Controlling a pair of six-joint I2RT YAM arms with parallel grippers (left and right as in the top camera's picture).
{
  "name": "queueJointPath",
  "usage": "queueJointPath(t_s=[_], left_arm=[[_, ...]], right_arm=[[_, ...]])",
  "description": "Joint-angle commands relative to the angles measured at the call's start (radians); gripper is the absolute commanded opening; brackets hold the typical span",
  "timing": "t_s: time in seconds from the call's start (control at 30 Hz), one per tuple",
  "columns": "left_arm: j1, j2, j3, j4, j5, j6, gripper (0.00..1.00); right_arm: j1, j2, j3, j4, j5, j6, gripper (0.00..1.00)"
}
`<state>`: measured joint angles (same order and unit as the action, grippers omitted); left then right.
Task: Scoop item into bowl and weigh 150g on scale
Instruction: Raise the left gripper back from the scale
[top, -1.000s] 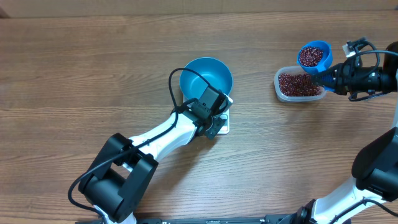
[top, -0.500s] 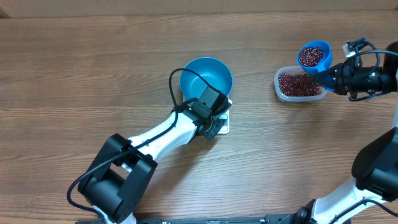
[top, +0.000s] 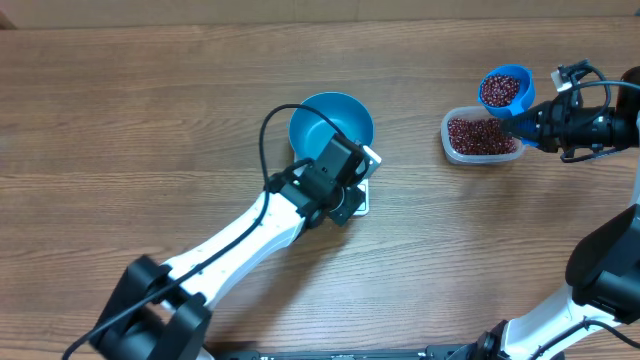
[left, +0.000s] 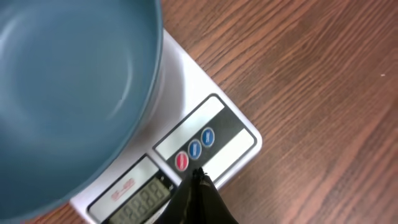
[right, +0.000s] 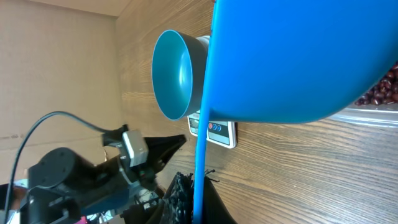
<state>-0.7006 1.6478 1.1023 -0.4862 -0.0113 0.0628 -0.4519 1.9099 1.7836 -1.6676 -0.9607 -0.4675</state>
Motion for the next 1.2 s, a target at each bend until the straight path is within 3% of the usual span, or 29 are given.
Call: queueJointPath(t_s=[0.0, 0.83, 0.9, 0.93, 0.97, 1.0, 1.17], left_arm=[[-0.003, -0.06, 0.006, -0.033, 0.012, 0.02, 0.04], [0.0, -0.324, 0.006, -0.194, 0.001, 0.02, 0.05], [0.0, -0.324, 0.006, -0.211, 0.0, 0.02, 0.2], [0.0, -0.324, 0.006, -0.214, 0.001, 0.02, 0.38], [0.0, -0.324, 0.006, -0.218, 0.001, 0.02, 0.63], [0.0, -0.324, 0.006, -0.221, 0.001, 0.02, 1.0], [0.001, -0.33, 0.007, -0.246, -0.004, 0.021, 1.0]], right_arm=[[-0.003, -0.036, 0.005, 0.006, -0.016, -0.012, 0.04], [-0.003, -0.036, 0.005, 0.006, -0.016, -0.012, 0.04], [-0.003, -0.036, 0.005, 0.005, -0.016, -0.012, 0.04], [-0.003, -0.036, 0.005, 0.005, -0.016, -0.012, 0.04], [-0.003, -0.036, 0.005, 0.005, -0.016, -0.012, 0.04], [-0.003, -0.036, 0.005, 0.005, -0.016, -0.012, 0.04], [-0.003, -0.036, 0.005, 0.005, -0.008, -0.011, 0.04]])
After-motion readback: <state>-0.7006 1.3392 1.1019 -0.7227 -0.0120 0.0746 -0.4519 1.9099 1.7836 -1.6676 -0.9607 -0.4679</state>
